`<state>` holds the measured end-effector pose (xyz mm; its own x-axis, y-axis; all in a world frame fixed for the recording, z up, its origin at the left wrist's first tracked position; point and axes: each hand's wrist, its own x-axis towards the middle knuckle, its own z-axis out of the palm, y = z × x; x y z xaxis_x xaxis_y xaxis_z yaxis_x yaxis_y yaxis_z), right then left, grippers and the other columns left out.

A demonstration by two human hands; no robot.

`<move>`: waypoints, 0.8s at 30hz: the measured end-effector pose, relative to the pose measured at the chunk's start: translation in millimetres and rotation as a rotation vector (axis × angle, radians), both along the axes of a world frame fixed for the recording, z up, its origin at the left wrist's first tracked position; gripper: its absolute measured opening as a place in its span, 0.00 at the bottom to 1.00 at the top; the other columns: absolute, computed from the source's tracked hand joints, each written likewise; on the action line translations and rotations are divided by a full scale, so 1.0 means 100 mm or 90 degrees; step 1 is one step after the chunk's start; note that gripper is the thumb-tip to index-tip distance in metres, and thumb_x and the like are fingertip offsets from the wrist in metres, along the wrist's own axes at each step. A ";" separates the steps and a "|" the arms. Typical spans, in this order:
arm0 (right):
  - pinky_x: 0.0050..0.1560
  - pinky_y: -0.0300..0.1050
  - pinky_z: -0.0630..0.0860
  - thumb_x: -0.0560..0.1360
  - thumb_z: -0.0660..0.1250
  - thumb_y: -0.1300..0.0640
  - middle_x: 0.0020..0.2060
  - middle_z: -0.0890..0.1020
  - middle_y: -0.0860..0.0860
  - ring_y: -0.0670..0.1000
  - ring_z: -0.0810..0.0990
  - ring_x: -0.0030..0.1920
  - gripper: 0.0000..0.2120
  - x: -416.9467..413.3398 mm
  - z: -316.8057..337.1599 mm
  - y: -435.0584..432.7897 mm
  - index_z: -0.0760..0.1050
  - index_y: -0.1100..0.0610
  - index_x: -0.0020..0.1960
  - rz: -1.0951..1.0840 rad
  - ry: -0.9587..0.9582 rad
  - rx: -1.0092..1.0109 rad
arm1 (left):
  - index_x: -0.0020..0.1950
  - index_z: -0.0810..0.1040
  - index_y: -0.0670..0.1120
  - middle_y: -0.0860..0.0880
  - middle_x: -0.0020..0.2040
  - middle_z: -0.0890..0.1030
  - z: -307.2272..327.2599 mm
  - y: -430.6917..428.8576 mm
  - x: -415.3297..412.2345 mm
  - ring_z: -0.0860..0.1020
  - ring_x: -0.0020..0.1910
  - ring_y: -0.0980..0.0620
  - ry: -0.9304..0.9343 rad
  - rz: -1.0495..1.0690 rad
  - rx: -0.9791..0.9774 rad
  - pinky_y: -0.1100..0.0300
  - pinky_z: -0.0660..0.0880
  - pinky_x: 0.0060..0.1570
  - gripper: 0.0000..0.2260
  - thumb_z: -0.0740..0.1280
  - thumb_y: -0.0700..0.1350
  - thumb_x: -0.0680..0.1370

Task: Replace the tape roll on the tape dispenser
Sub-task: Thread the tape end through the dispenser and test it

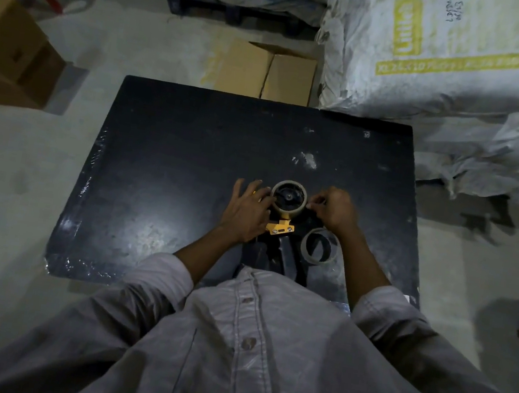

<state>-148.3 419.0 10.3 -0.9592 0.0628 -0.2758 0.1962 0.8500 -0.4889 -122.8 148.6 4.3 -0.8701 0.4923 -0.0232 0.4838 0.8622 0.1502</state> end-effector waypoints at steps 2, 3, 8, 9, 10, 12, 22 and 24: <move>0.48 0.46 0.79 0.78 0.83 0.54 0.48 0.92 0.52 0.53 0.88 0.49 0.02 0.06 0.03 -0.06 0.93 0.51 0.50 -0.008 -0.048 0.011 | 0.62 0.86 0.49 0.47 0.59 0.86 0.04 0.03 0.03 0.76 0.66 0.43 0.036 0.053 0.058 0.41 0.64 0.67 0.13 0.67 0.51 0.82; 0.47 0.45 0.79 0.78 0.83 0.53 0.46 0.92 0.52 0.52 0.88 0.47 0.02 0.11 0.03 -0.09 0.93 0.51 0.49 -0.015 -0.059 0.016 | 0.56 0.87 0.50 0.48 0.53 0.87 0.07 0.05 0.04 0.78 0.61 0.44 0.039 0.082 0.083 0.44 0.64 0.62 0.11 0.68 0.52 0.81; 0.44 0.51 0.87 0.74 0.78 0.49 0.37 0.89 0.51 0.54 0.90 0.43 0.11 0.26 -0.05 -0.23 0.86 0.51 0.35 -0.101 -0.080 0.025 | 0.50 0.90 0.53 0.51 0.44 0.87 0.13 0.22 0.08 0.84 0.50 0.47 -0.209 0.240 0.192 0.51 0.79 0.54 0.12 0.71 0.58 0.80; 0.45 0.51 0.88 0.74 0.79 0.49 0.37 0.89 0.50 0.53 0.90 0.42 0.11 0.27 -0.07 -0.25 0.86 0.52 0.35 -0.103 -0.091 0.013 | 0.49 0.90 0.52 0.51 0.43 0.87 0.12 0.24 0.08 0.85 0.48 0.47 -0.246 0.260 0.199 0.51 0.83 0.50 0.13 0.72 0.59 0.79; 0.47 0.52 0.89 0.74 0.81 0.48 0.38 0.90 0.50 0.52 0.90 0.43 0.09 0.28 -0.09 -0.28 0.88 0.52 0.38 -0.106 -0.102 -0.003 | 0.48 0.90 0.51 0.51 0.42 0.87 0.10 0.26 0.07 0.86 0.47 0.47 -0.271 0.272 0.199 0.51 0.84 0.46 0.13 0.72 0.59 0.78; 0.52 0.53 0.89 0.73 0.83 0.49 0.42 0.92 0.50 0.51 0.91 0.47 0.06 0.31 -0.11 -0.31 0.92 0.51 0.44 -0.106 -0.106 -0.045 | 0.48 0.90 0.50 0.50 0.40 0.87 0.06 0.30 0.04 0.87 0.45 0.46 -0.309 0.289 0.197 0.51 0.85 0.44 0.15 0.72 0.59 0.74; 0.52 0.49 0.82 0.78 0.80 0.51 0.47 0.92 0.55 0.56 0.90 0.53 0.06 0.44 -0.12 -0.70 0.92 0.53 0.47 -0.197 -0.104 -0.182 | 0.51 0.92 0.59 0.54 0.28 0.84 0.16 0.29 -0.05 0.85 0.37 0.61 -0.389 0.329 0.287 0.61 0.79 0.41 0.06 0.79 0.58 0.76; 0.48 0.51 0.79 0.78 0.80 0.50 0.42 0.90 0.55 0.60 0.90 0.52 0.11 0.43 -0.13 -0.77 0.87 0.52 0.39 -0.223 -0.108 -0.192 | 0.49 0.92 0.58 0.53 0.29 0.86 0.21 0.28 -0.08 0.85 0.36 0.62 -0.423 0.332 0.283 0.61 0.81 0.42 0.03 0.78 0.52 0.77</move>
